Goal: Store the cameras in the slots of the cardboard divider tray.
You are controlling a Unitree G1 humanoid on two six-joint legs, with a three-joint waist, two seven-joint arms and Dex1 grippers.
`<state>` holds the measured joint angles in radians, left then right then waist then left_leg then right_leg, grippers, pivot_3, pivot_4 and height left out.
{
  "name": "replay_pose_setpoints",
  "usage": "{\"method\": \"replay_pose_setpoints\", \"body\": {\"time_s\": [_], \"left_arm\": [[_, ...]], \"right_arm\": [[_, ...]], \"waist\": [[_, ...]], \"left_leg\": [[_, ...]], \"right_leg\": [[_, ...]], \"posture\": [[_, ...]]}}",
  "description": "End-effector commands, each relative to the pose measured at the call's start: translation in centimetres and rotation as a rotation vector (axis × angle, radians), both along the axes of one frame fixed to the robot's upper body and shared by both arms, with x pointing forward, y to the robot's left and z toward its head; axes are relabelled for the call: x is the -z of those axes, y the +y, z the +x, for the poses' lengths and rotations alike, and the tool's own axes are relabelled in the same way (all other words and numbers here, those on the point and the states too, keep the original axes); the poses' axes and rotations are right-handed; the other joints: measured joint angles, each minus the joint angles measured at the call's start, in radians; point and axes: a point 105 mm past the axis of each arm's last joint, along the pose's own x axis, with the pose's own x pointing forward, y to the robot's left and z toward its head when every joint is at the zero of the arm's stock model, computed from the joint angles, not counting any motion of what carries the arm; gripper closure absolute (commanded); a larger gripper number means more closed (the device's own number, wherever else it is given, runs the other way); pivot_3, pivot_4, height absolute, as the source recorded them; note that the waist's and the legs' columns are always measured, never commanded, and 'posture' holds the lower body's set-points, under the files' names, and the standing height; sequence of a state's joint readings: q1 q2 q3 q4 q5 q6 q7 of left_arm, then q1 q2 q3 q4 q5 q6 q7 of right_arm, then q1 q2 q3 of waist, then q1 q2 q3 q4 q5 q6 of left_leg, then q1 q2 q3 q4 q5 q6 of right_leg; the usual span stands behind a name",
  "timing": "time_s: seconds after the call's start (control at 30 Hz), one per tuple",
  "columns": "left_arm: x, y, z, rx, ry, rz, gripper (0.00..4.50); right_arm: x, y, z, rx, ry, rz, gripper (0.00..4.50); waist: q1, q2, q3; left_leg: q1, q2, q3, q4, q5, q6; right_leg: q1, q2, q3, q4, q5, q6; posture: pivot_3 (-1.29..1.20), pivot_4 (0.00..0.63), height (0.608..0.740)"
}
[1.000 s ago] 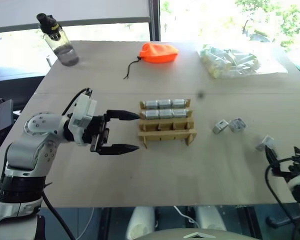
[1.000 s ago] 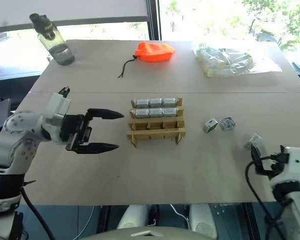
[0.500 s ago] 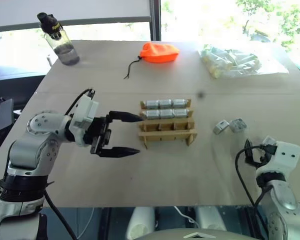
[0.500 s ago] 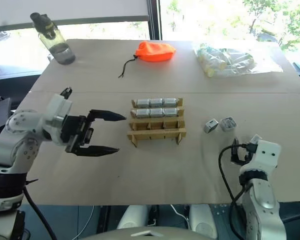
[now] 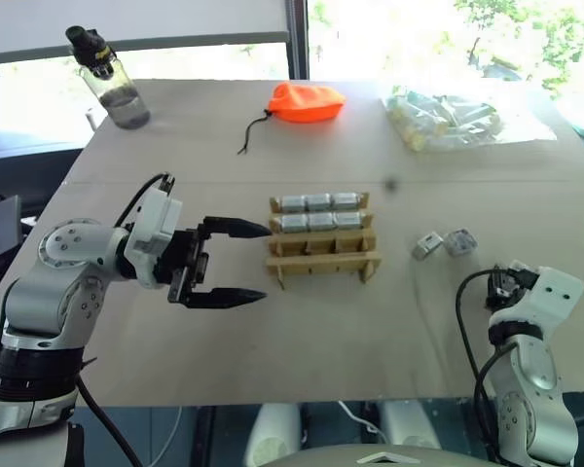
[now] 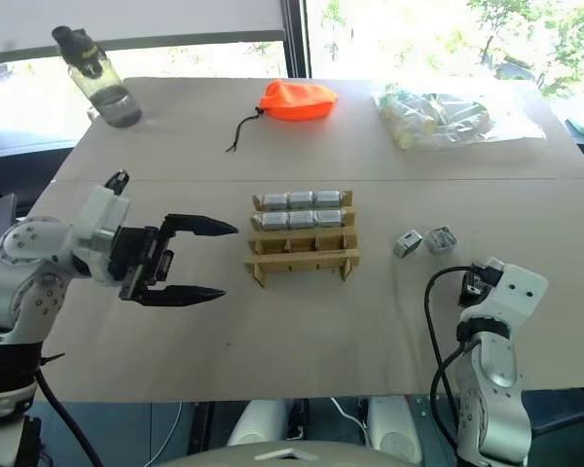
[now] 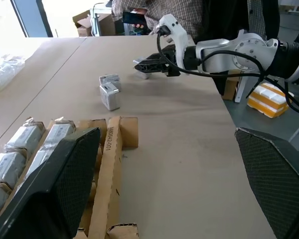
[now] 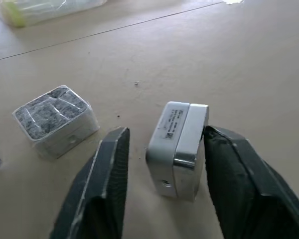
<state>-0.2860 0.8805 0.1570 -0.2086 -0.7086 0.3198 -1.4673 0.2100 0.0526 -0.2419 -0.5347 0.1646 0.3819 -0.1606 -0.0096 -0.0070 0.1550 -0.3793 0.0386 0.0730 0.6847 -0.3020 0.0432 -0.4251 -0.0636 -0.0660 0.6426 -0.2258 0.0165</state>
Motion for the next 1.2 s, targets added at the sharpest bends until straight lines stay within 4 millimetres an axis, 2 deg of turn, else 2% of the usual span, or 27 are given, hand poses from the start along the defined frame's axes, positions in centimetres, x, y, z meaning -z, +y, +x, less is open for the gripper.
{"method": "replay_pose_setpoints", "body": {"time_s": [0.03,0.13,0.27,0.37,0.43,0.53,0.63,0.73,0.83,0.9,1.07,1.2], "left_arm": [[-0.8,0.2,-0.3,0.001,-0.053,0.015,0.0],[-0.8,0.1,-0.2,-0.001,-0.057,0.014,0.0],[-0.8,0.2,-0.4,-0.012,-0.062,0.012,0.0],[-0.9,0.4,-0.5,-0.033,-0.069,0.008,0.0],[-1.0,0.6,-0.5,-0.058,-0.075,-0.001,0.0],[-1.2,1.1,-0.5,-0.122,-0.075,-0.038,0.0],[-0.4,2.1,-0.6,-0.215,-0.074,-0.023,0.0],[0.6,2.7,-0.7,-0.286,-0.074,-0.001,0.0],[1.2,3.8,-1.1,-0.39,-0.074,-0.013,0.0],[1.1,4.5,-1.5,-0.451,-0.089,-0.019,0.0],[0.9,5.4,-2.6,-0.564,-0.108,-0.043,0.0],[1.6,5.9,-4.2,-0.64,-0.089,-0.039,0.0]], "right_arm": [[-1.2,-0.5,-0.1,0.024,-0.046,-0.033,3.71],[-1.6,-0.7,-0.2,0.024,-0.057,-0.047,3.81],[-3.5,-0.8,0.7,-0.054,-0.1,-0.126,3.81],[-5.5,-0.2,2.1,-0.18,-0.155,-0.197,3.81],[-7.0,1.1,3.3,-0.321,-0.202,-0.23,3.81],[-9.5,4.6,4.6,-0.63,-0.3,-0.258,3.81],[-11.5,9.6,5.1,-1.03,-0.366,-0.273,3.81],[-12.1,12.8,4.8,-1.333,-0.366,-0.282,3.81],[-11.8,16.5,4.8,-1.749,-0.355,-0.381,3.81],[-11.3,17.8,5.1,-1.934,-0.329,-0.415,3.81],[-10.1,20.1,6.3,-2.145,-0.307,-0.51,3.81],[-9.7,22.3,7.2,-2.22,-0.304,-0.539,3.81]], "waist": [[-0.003,0.0,0.0],[-0.003,0.0,0.0],[-0.004,0.0,0.0],[-0.004,0.0,0.0],[-0.006,0.0,0.0],[-0.004,0.0,0.0],[-0.016,0.001,0.001],[-0.009,-0.001,0.001],[-0.006,-0.002,0.002],[-0.005,-0.003,0.002],[0.001,-0.004,0.002],[-0.008,-0.004,0.002]], "left_leg": [[0.0,0.0,0.0,0.0,0.0,0.0],[0.0,0.0,0.0,0.0,0.0,0.0],[0.0,0.0,0.001,0.0,0.0,0.0],[0.0,-0.001,0.001,0.001,0.0,0.0],[0.001,0.0,0.001,0.0,0.0,0.0],[0.0,0.0,-0.001,0.0,0.0,0.0],[0.001,0.0,0.002,0.0,0.0,0.0],[0.0,0.001,0.0,0.0,0.0,0.0],[0.0,0.0,0.0,0.0,0.0,0.001],[-0.001,0.0,0.001,0.001,-0.001,0.002],[-0.003,0.0,-0.001,0.001,-0.001,0.002],[-0.003,-0.001,0.0,0.001,-0.001,0.002]], "right_leg": [[0.0,0.0,0.0,0.0,0.0,0.0],[0.0,0.0,0.0,0.0,0.0,0.0],[0.0,0.0,0.0,0.0,0.0,0.0],[0.0,0.0,0.0,0.0,0.0,0.0],[0.0,0.0,0.0,0.0,0.0,0.0],[0.0,0.001,0.0,0.001,0.0,0.0],[0.0,0.002,0.0,0.001,0.0,0.0],[-0.001,0.002,0.0,0.001,0.0,0.0],[-0.001,0.001,-0.002,0.0,0.001,-0.001],[-0.001,0.0,-0.002,0.0,0.001,-0.001],[-0.002,-0.002,-0.003,0.0,0.001,-0.001],[-0.003,-0.005,-0.003,0.001,0.001,-0.001]], "posture": [[0.0,0.15,0.726],[0.0,0.15,0.726],[0.0,0.15,0.726],[0.0,0.15,0.726],[0.0,0.15,0.726],[0.0,0.15,0.726],[0.0,0.15,0.726],[0.0,0.15,0.726],[0.0,0.15,0.726],[0.0,0.15,0.726],[0.0,0.15,0.726],[0.0,0.15,0.726]]}}
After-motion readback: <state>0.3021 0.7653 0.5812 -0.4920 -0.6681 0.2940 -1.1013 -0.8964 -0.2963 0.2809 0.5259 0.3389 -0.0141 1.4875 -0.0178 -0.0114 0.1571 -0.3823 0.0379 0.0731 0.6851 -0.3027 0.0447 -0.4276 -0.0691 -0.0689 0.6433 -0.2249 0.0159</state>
